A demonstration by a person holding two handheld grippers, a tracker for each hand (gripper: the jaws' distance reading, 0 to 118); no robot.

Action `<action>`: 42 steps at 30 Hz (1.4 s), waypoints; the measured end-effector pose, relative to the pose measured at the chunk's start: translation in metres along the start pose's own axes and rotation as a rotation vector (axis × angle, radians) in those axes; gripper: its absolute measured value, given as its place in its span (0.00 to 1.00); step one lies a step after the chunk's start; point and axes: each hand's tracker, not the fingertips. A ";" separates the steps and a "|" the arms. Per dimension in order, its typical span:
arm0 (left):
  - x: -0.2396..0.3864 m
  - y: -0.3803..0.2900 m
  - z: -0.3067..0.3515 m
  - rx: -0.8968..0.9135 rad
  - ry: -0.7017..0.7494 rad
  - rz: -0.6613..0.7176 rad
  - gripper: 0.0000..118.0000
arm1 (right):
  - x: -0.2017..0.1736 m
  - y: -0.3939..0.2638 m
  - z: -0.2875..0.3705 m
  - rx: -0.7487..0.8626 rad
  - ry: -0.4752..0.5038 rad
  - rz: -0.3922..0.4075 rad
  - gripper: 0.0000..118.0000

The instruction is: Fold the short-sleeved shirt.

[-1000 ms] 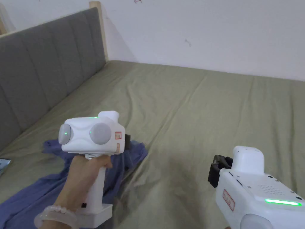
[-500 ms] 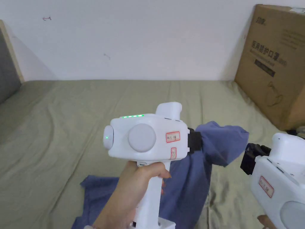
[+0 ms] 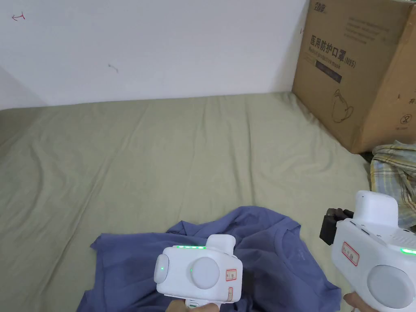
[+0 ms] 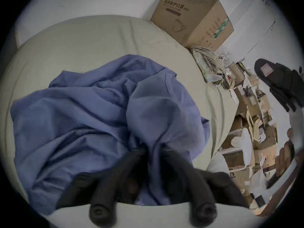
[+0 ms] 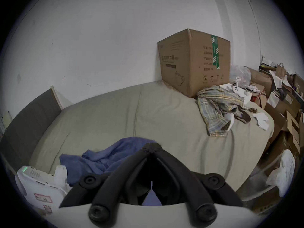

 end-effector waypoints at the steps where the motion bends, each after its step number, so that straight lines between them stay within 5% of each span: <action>1: -0.002 0.001 0.004 0.014 0.005 0.012 0.86 | -0.003 -0.001 -0.001 -0.007 0.012 0.006 0.00; 2: -0.003 0.004 0.009 0.021 0.016 0.016 1.00 | -0.008 -0.002 -0.003 -0.017 0.022 0.014 0.00; 8: -0.029 0.010 0.068 0.133 0.091 0.006 0.94 | -0.032 -0.003 -0.007 -0.044 0.081 0.060 0.00; 14: -0.089 -0.011 0.113 0.203 0.274 0.053 0.00 | -0.063 -0.013 -0.016 -0.067 0.148 0.118 0.00; 23: -0.168 -0.027 0.105 0.118 0.293 0.260 0.02 | -0.094 -0.026 -0.053 -0.162 0.187 0.161 0.00; 24: -0.175 -0.019 0.105 0.120 0.298 0.267 0.17 | -0.095 -0.024 -0.058 -0.168 0.185 0.161 0.00; 27: -0.196 0.011 0.105 0.144 0.323 0.291 0.85 | -0.098 -0.019 -0.072 -0.184 0.189 0.161 0.00; 28: -0.203 0.020 0.104 0.145 0.333 0.297 0.91 | -0.098 -0.018 -0.077 -0.189 0.189 0.163 0.00; 37: -0.270 0.085 0.046 0.032 0.337 0.440 0.88 | -0.096 -0.016 -0.114 -0.239 0.183 0.171 0.00; 39: -0.260 0.077 0.030 -0.054 0.475 0.336 0.70 | -0.092 -0.017 -0.121 -0.256 0.175 0.170 0.00; 41: -0.240 0.077 0.039 -0.017 0.476 0.270 0.63 | -0.086 -0.020 -0.126 -0.266 0.164 0.165 0.00; 42: -0.236 0.077 0.040 -0.017 0.476 0.245 0.50 | -0.082 -0.021 -0.130 -0.274 0.163 0.160 0.00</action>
